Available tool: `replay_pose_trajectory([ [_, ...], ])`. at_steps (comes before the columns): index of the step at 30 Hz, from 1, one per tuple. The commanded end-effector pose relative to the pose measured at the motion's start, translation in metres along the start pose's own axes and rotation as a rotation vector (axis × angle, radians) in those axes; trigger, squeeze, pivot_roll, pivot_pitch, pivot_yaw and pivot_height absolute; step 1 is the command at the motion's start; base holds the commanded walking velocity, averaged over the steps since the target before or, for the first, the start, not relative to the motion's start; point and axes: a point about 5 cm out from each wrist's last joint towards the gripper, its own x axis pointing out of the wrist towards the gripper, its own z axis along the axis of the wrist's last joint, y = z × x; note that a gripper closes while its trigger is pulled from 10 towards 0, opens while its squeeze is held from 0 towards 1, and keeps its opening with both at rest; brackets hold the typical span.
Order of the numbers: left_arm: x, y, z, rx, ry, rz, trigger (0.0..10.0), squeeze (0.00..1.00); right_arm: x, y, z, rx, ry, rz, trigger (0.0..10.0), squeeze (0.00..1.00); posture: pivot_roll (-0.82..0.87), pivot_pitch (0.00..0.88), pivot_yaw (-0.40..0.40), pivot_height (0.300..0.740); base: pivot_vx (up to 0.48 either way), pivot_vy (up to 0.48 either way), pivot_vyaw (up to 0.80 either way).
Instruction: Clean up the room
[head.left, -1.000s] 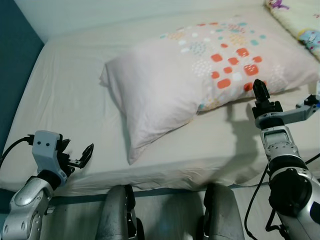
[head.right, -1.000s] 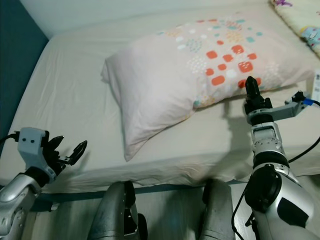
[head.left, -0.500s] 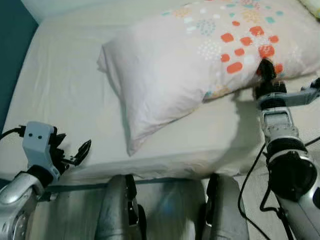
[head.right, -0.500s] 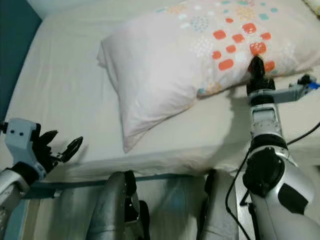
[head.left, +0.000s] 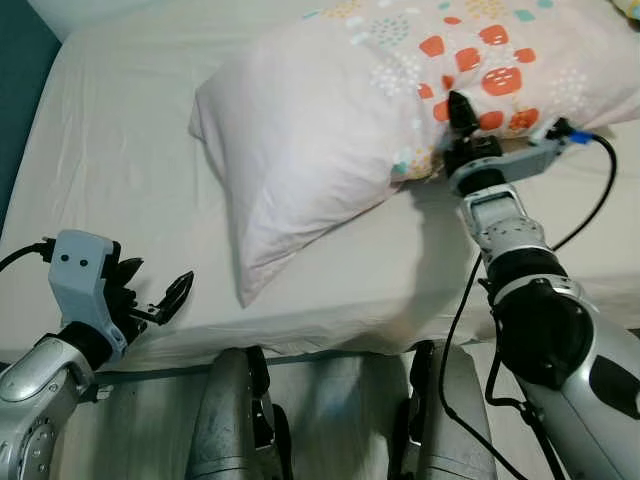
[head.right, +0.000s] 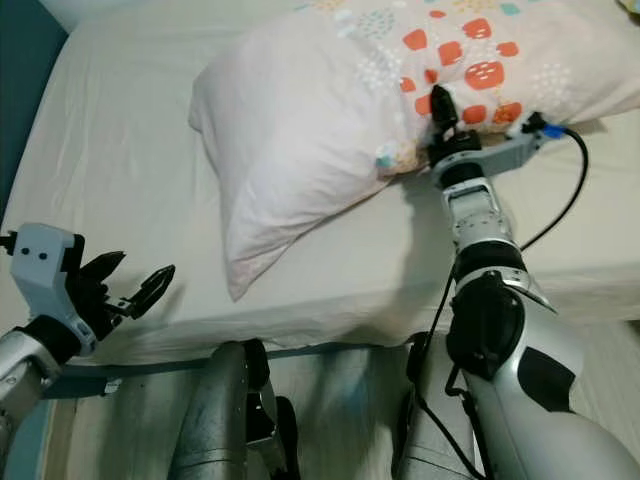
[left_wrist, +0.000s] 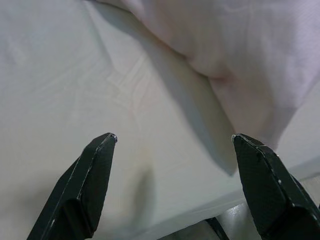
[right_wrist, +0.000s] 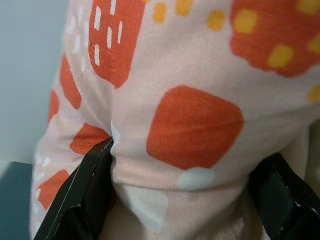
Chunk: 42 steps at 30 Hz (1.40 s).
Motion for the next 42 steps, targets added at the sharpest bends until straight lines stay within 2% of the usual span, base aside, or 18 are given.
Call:
replay_pose_trajectory([
  [1, -0.005, 0.003, -0.004, 0.003, 0.048, 0.006, 10.0, 0.00, 0.000, -0.001, -0.023, -0.006, 0.103, -0.047, 10.0, 0.00, 0.20, 0.501, 0.115, 0.552, 0.000, 0.000, 0.00],
  [5, -0.004, 0.002, -0.004, 0.002, 0.051, 0.008, 10.0, 0.00, 0.003, 0.004, -0.020, -0.002, 0.089, -0.023, 10.0, 0.00, 0.20, 0.499, 0.115, 0.552, 0.000, 0.000, 0.00],
  [6, -0.004, 0.002, -0.004, -0.001, 0.050, 0.009, 10.0, 0.00, 0.004, 0.008, -0.015, 0.001, 0.065, -0.003, 0.3, 0.00, 0.20, 0.493, 0.111, 0.552, 0.000, 0.000, 0.00],
  [8, -0.004, 0.002, -0.004, -0.001, 0.050, 0.009, 10.0, 0.00, 0.004, 0.008, -0.015, 0.001, 0.065, -0.003, 0.3, 0.00, 0.20, 0.493, 0.111, 0.552, 0.000, 0.000, 0.00],
  [13, 0.004, 0.000, -0.003, -0.011, 0.026, 0.018, 10.0, 0.00, 0.006, 0.013, 0.003, -0.036, -0.001, 0.044, 0.0, 0.00, 0.17, 0.450, 0.086, 0.552, 0.000, 0.000, 0.00],
  [18, 0.011, -0.001, -0.002, -0.019, 0.001, 0.025, 10.0, 0.00, 0.003, 0.006, 0.005, -0.070, -0.004, 0.014, 0.0, 0.00, 0.15, 0.415, 0.069, 0.552, 0.000, 0.000, 0.00],
  [22, 0.025, -0.003, -0.003, -0.038, -0.035, 0.030, 10.0, 0.00, -0.006, -0.009, 0.024, -0.065, -0.102, -0.046, 0.0, 0.00, 0.11, 0.352, 0.049, 0.552, 0.000, 0.000, 0.00],
  [24, 0.034, -0.005, -0.002, -0.052, -0.067, 0.033, 10.0, 0.00, -0.010, -0.010, 0.035, -0.054, -0.149, 0.009, 0.0, 0.00, 0.09, 0.314, 0.038, 0.552, 0.000, 0.000, 0.00],
  [26, 0.043, -0.005, -0.002, -0.066, -0.091, 0.043, 10.0, 0.00, -0.011, -0.005, 0.032, -0.068, -0.123, 0.109, 0.0, 0.00, 0.07, 0.266, 0.023, 0.552, 0.000, 0.000, 0.00],
  [27, 0.043, -0.005, -0.002, -0.066, -0.091, 0.043, 10.0, 0.00, -0.011, -0.005, 0.032, -0.068, -0.123, 0.109, 0.0, 0.00, 0.07, 0.266, 0.023, 0.552, 0.000, 0.000, 0.00],
  [29, 0.054, -0.007, -0.002, -0.076, -0.119, 0.048, 10.0, 0.00, -0.013, 0.002, 0.023, -0.087, -0.066, 0.231, 0.0, 0.00, 0.05, 0.195, 0.002, 0.552, 0.000, 0.000, 0.00],
  [32, 0.068, -0.007, 0.005, -0.096, -0.180, 0.056, 10.0, 0.00, -0.021, 0.026, 0.008, -0.158, 0.027, 0.447, 0.0, 0.00, 0.03, 0.158, -0.001, 0.552, 0.000, 0.000, 0.00],
  [34, 0.069, -0.007, 0.007, -0.099, -0.190, 0.058, 10.0, 0.00, -0.023, 0.033, 0.006, -0.171, 0.039, 0.482, 0.0, 0.00, 0.03, 0.158, -0.001, 0.552, 0.000, 0.000, 0.00],
  [36, 0.082, -0.009, 0.008, -0.133, -0.225, 0.058, 10.0, 0.00, -0.037, 0.067, 0.009, -0.229, 0.061, 0.703, 0.0, 0.00, -0.03, 0.054, -0.001, 0.552, 0.000, 0.000, 0.00],
  [39, 0.088, -0.011, 0.010, -0.147, -0.241, 0.054, 10.0, 0.00, -0.044, 0.077, 0.011, -0.263, 0.081, 0.784, 0.0, 0.00, -0.04, 0.047, -0.001, 0.552, 0.000, 0.000, 0.00],
  [40, 0.096, -0.012, 0.014, -0.161, -0.274, 0.051, 10.0, 0.00, -0.053, 0.082, 0.018, -0.328, 0.112, 0.844, 0.0, 0.00, -0.06, 0.003, -0.001, 0.552, 0.000, 0.000, 0.00],
  [41, 0.096, -0.012, 0.014, -0.161, -0.274, 0.051, 10.0, 0.00, -0.053, 0.082, 0.018, -0.328, 0.112, 0.844, 0.0, 0.00, -0.06, 0.003, -0.001, 0.552, 0.000, 0.000, 0.00],
  [42, 0.100, -0.012, 0.020, -0.175, -0.307, 0.050, 10.0, 0.00, -0.060, 0.085, 0.026, -0.388, 0.133, 0.873, 0.0, 0.00, -0.06, 0.000, -0.004, 0.552, 0.000, 0.000, 0.00],
])
